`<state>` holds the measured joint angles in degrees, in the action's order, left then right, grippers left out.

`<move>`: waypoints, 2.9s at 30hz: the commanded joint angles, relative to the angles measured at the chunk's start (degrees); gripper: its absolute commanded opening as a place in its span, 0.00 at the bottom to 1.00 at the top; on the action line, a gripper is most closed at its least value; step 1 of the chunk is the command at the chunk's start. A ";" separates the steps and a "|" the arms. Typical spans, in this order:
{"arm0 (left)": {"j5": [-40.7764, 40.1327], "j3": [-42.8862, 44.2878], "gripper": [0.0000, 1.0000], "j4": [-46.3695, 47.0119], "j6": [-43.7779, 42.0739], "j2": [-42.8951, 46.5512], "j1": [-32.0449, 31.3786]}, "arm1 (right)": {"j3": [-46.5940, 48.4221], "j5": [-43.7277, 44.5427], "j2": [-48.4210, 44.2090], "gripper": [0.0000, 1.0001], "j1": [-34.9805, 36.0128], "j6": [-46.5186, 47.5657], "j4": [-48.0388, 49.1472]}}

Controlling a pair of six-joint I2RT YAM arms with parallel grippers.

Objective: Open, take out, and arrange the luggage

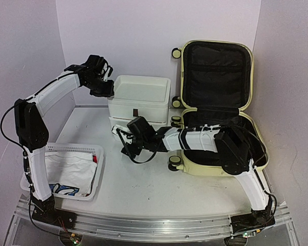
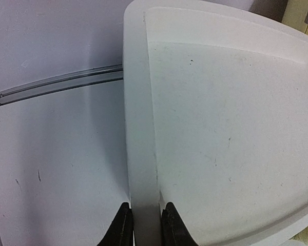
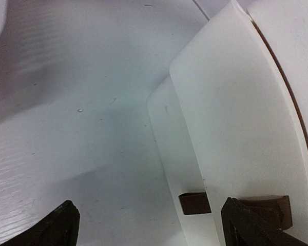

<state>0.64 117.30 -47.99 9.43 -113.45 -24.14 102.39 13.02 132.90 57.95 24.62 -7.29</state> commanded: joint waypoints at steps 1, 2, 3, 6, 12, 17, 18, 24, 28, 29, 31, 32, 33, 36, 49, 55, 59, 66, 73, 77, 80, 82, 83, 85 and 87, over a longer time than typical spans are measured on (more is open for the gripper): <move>7.36 -0.34 0.00 -6.57 -2.55 -1.25 -1.52 | 8.10 7.27 2.02 0.98 -3.07 0.58 5.48; 7.47 -0.17 0.00 -6.55 -2.56 -1.29 -1.52 | 8.93 6.86 2.55 0.98 -3.55 0.99 5.00; 7.63 -0.02 0.00 -6.55 -2.53 -1.33 -1.52 | 9.37 6.41 3.00 0.98 -4.14 1.30 4.85; 8.02 0.06 0.00 -6.54 -2.32 -1.34 -1.50 | 10.46 6.53 3.92 0.98 -5.37 1.59 4.74; 7.48 0.23 0.00 -6.56 -2.21 -0.93 -1.57 | 9.85 0.56 1.37 0.98 -5.45 0.25 -1.19; 6.79 1.05 0.01 -6.55 -0.51 -1.20 -1.52 | 2.81 -5.25 -9.17 0.98 -3.52 -17.97 -13.83; 6.87 1.35 0.03 -6.55 -0.27 -1.35 -1.52 | 0.16 -4.48 -11.15 0.98 -3.06 -22.25 -14.68; 7.37 2.43 0.36 -6.67 0.88 -0.35 -1.52 | -9.26 3.70 -16.67 0.98 -1.88 -48.34 -18.06; 6.00 3.17 0.59 -6.53 1.56 4.11 -1.52 | -10.06 8.38 -14.77 0.98 -1.50 -57.13 -13.13; 6.21 3.25 0.72 -6.56 1.51 5.42 -1.52 | -9.88 9.09 -13.59 0.98 -1.36 -58.59 -11.10; 7.08 2.73 0.98 -6.73 0.55 8.87 -1.52 | -9.38 11.74 -10.76 0.98 -1.07 -60.89 -8.58; 7.57 2.06 0.99 -6.87 -0.10 11.05 -1.55 | -9.08 12.56 -9.54 0.98 -1.03 -61.77 -7.39; 7.53 1.08 1.00 -7.13 -0.45 13.54 -1.53 | -8.62 13.53 -8.30 0.98 -0.97 -62.04 -5.89; 8.41 -4.62 1.00 -7.00 -0.30 22.12 -1.53 | -7.96 17.10 -5.14 0.98 -0.40 -61.49 -1.46; 17.55 -24.54 0.99 -3.45 -2.08 51.98 -1.55 | -1.80 29.03 7.18 0.87 2.47 -53.03 18.31; 15.93 -28.08 0.99 -0.62 -3.64 57.03 -1.59 | 5.50 37.02 12.73 0.81 3.03 -50.92 18.28; 15.28 -32.83 0.99 2.65 -3.23 60.01 -1.53 | 6.89 40.53 13.92 0.75 3.04 -50.05 18.21; 11.12 -41.00 0.99 6.35 -4.33 65.34 -1.55 | 10.20 43.28 15.91 0.60 2.97 -45.69 18.28; 3.50 -44.90 0.99 7.10 -6.49 68.35 -1.88 | 10.73 44.21 17.05 0.58 2.37 -43.92 18.28; 0.97 -46.43 0.99 7.33 -7.23 68.84 -2.74 | 11.00 42.06 17.08 0.43 1.60 -42.84 18.28; -0.07 -47.33 0.99 7.77 -7.57 68.88 -3.01 | 9.98 39.11 16.45 0.32 1.58 -42.05 18.28; -0.09 -47.86 1.00 7.88 -7.74 68.90 -3.10 | 8.20 37.01 15.39 0.28 1.63 -42.19 18.28; -1.69 -48.19 0.99 8.03 -7.76 68.89 -3.10 | 7.14 36.12 14.70 0.25 1.59 -42.26 18.28; -2.27 -48.77 0.99 8.15 -7.91 68.80 -3.17 | 4.71 35.05 13.20 0.19 1.55 -42.48 18.28; -2.40 -49.31 0.99 8.33 -7.94 68.72 -3.19 | 2.30 34.40 11.56 0.17 1.60 -42.69 18.28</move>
<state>0.73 68.79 -42.92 2.72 -44.99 -27.07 108.47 50.46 149.10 59.88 -17.93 10.07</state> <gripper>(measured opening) 0.994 0.183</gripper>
